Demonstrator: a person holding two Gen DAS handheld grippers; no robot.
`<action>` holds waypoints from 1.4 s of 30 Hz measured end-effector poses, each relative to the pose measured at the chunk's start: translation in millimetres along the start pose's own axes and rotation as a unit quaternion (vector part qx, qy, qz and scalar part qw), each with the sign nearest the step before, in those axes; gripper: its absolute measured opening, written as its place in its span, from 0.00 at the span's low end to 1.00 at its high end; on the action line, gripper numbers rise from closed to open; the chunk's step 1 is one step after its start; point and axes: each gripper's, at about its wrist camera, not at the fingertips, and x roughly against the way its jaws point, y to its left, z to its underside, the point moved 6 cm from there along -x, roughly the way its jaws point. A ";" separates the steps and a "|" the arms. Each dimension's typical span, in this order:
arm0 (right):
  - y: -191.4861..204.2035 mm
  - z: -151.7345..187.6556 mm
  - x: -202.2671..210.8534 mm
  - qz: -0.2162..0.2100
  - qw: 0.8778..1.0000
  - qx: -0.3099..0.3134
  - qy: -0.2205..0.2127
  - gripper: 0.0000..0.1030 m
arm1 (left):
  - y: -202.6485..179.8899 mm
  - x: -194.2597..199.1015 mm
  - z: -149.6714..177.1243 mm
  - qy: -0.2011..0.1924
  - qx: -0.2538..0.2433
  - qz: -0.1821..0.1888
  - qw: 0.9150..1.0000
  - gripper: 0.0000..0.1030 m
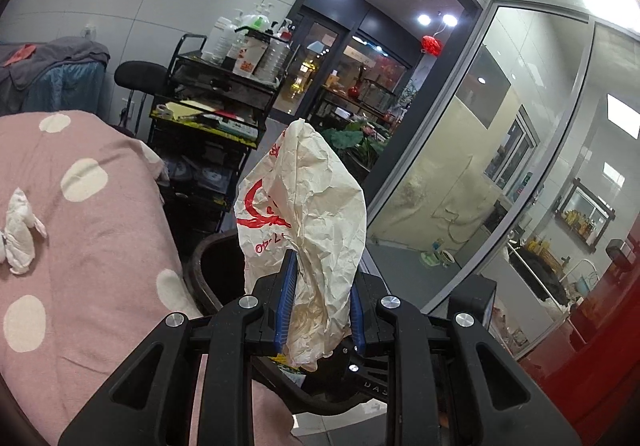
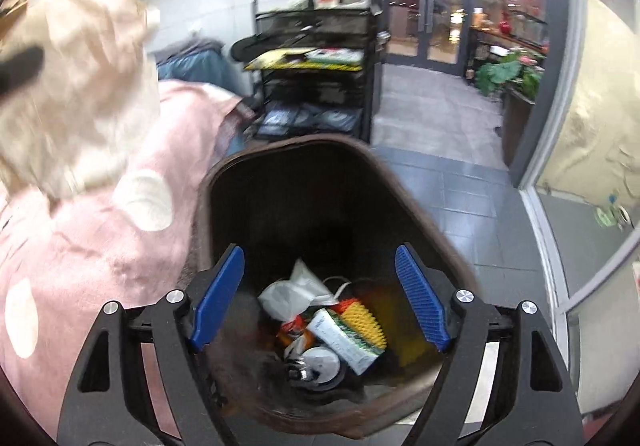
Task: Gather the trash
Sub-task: 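Open the right tool to drop the carton while the left tool drops the paper bag, then move both tools back over the white tissues on the table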
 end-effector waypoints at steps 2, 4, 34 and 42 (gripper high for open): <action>-9.2 0.7 4.3 0.009 1.000 -0.010 -0.005 0.78 | -1.3 -12.5 6.5 0.017 0.003 0.004 1.000 0.23; -16.4 0.1 7.0 0.017 1.000 -0.018 -0.010 0.78 | -3.4 -24.2 13.1 0.034 0.005 0.006 0.999 0.23; -60.9 -3.3 23.3 0.060 0.996 -0.060 -0.040 0.80 | -5.5 -96.7 65.9 0.168 -0.010 -0.047 0.985 0.91; -58.0 -10.1 31.0 0.054 0.995 -0.064 -0.058 0.84 | -13.8 -69.4 56.9 0.121 -0.060 -0.087 0.987 0.94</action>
